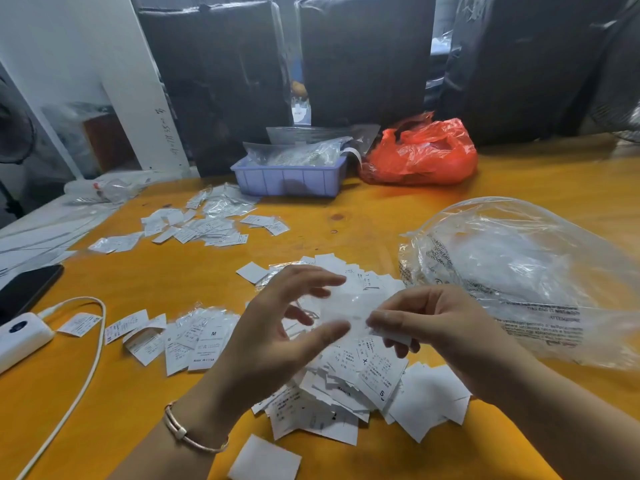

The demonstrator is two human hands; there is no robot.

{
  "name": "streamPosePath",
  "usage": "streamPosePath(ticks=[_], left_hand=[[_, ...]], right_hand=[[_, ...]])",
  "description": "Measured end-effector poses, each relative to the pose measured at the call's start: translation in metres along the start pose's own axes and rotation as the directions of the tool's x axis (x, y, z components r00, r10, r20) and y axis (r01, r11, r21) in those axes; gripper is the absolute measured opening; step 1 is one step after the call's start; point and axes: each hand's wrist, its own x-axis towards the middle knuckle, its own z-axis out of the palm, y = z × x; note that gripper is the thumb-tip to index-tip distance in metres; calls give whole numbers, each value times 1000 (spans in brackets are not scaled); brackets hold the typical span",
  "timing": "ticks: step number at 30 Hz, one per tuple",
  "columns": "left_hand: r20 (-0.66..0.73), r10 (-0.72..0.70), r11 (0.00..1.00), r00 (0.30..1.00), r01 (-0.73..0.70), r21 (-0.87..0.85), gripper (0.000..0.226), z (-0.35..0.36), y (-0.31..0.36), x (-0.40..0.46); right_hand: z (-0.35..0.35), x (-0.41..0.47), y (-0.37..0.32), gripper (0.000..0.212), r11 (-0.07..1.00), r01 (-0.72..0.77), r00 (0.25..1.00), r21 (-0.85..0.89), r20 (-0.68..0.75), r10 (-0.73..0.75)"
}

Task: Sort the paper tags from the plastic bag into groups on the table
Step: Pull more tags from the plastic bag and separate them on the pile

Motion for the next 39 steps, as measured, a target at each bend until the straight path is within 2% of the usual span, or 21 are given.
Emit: streamPosePath(ticks=[1, 3, 6, 9, 12, 14, 17, 24, 31, 39], left_hand=[[14, 47, 997, 999, -48, 58, 44, 1, 0, 0], [61, 49, 998, 997, -51, 37, 49, 3, 2, -1], [111, -55, 975, 992, 77, -207, 50, 6, 5, 0], [93, -117, 923, 989, 143, -357, 39, 4, 7, 0], [71, -165, 886, 984, 180, -427, 32, 0, 6, 1], [52, -185, 876, 981, 189, -443, 33, -2, 5, 1], [45, -204, 872, 978, 203, -445, 34, -3, 5, 2], [54, -196, 878, 979, 200, -435, 34, -3, 6, 1], [73, -190, 865, 979, 202, -459, 34, -2, 6, 1], [77, -185, 869, 980, 200, -452, 38, 0, 5, 1]], right_hand=[[1, 0, 1, 25, 1000, 10, 1000, -4, -6, -10], [2, -1, 1, 26, 1000, 26, 1000, -8, -1, -26], [3, -2, 2, 23, 999, 43, 999, -12, 31, -43], [2, -3, 0, 23, 996, 77, 996, -42, 53, -74], [-3, -2, -3, 22, 988, 153, 986, 8, -73, -152], [-7, -1, -5, 32, 972, 223, 964, 75, -168, -208], [-9, -2, -10, 54, 958, 266, 945, 109, -226, -237], [-1, -6, -9, 23, 947, 319, 925, 38, -230, -302], [2, -8, -9, 14, 918, 385, 887, -96, -238, -396], [5, -10, -9, 13, 877, 426, 844, -221, -253, -473]])
